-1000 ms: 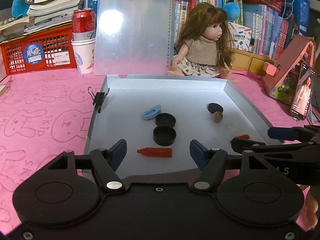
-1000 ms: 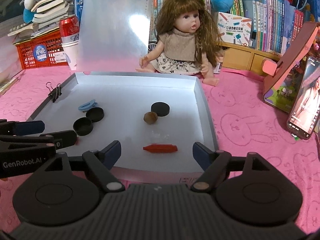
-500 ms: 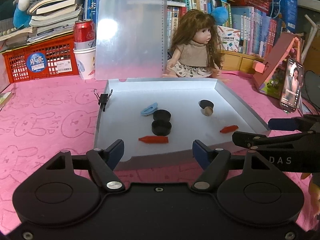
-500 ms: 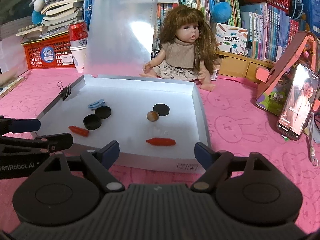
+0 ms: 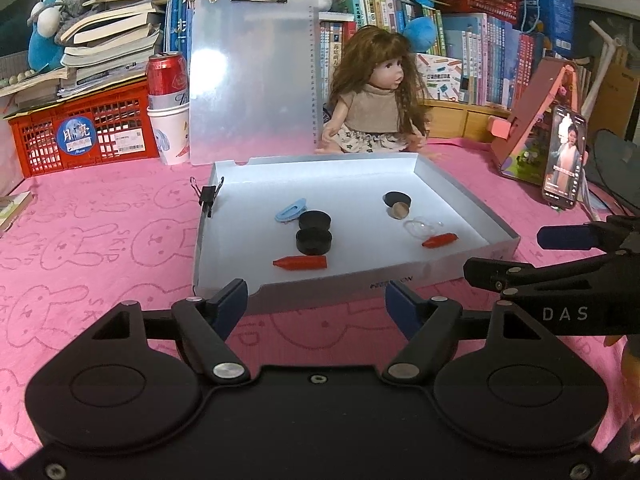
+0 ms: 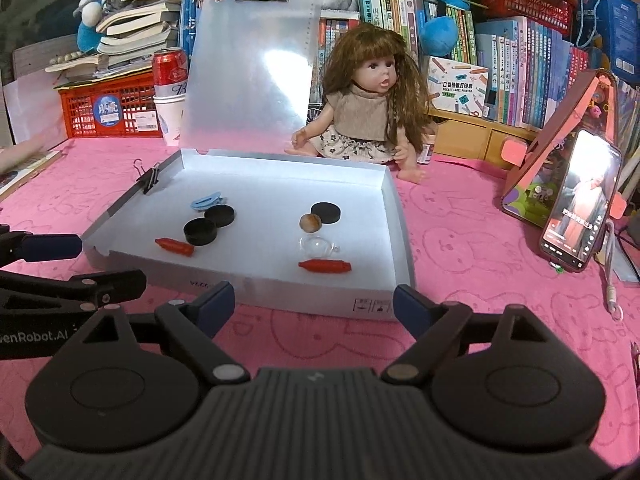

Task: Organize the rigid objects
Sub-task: 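Withdraw both open tools from the box toward the remaining objects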

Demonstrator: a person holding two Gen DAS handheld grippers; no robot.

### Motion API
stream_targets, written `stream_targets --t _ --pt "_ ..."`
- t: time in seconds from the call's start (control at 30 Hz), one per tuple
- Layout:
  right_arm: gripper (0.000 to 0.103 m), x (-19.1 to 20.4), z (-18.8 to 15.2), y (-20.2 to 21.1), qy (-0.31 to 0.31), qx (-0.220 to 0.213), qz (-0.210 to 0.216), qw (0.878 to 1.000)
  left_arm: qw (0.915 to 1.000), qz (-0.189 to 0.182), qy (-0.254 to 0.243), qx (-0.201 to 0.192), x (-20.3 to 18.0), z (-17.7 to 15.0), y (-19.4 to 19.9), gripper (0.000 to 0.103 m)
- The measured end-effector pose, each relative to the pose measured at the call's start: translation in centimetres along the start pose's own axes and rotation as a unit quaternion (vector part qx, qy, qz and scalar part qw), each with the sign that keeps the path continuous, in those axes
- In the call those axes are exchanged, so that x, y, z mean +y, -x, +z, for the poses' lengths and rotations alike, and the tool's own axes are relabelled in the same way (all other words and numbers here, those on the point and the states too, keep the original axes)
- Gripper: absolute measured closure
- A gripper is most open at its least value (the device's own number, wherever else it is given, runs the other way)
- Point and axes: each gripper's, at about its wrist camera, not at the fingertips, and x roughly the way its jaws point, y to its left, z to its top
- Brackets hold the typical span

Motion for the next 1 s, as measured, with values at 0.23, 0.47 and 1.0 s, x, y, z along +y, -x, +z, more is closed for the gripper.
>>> stream_targets --t 0.23,0.47,1.0 --pt "0.010 -0.6 -1.4 1.1 -0.006 -0.021 0.003 1.000 0.9997 -0.002 -0.023 -0.001 -0.4 -1.3 1.1 0.027" --pt "0.010 -1.2 -3.3 1.5 -0.007 -0.019 0.004 1.000 0.9995 0.003 -0.029 0.013 0.1 -3.0 1.3 0.027" --pt "0.011 -0.2 -7.2 4.8 0.010 -0.042 0.043 0.998 0.9991 0.006 -0.043 -0.001 0.4 -5.7 4.4 0.027"
